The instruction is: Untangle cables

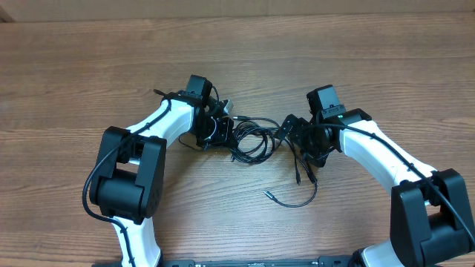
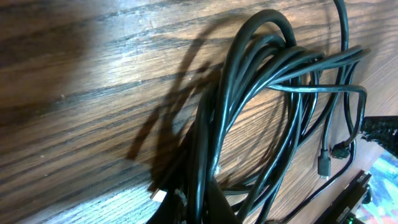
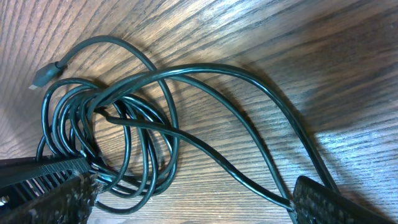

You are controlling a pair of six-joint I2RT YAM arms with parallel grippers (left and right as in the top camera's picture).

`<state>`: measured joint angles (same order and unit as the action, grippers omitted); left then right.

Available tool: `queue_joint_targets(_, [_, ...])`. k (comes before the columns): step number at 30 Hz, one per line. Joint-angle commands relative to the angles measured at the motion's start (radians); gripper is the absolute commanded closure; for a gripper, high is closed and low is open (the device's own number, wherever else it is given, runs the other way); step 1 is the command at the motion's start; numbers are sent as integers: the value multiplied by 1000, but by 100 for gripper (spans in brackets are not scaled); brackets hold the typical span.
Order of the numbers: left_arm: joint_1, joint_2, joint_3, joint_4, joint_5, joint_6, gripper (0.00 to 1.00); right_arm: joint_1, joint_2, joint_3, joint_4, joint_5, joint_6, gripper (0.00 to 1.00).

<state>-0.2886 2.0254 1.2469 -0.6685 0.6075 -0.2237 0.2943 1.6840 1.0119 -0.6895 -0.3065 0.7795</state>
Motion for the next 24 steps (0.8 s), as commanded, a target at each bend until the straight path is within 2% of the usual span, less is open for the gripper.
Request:
queue_joint_targets(1, [-7,-2,-17,0,-47,-28,96,-4,-28,24,6,11,-11,0])
queue_joint_targets(24, [-5,-2,-16,-5,-31,-28,96,-4,-28,24,6,11,-11,0])
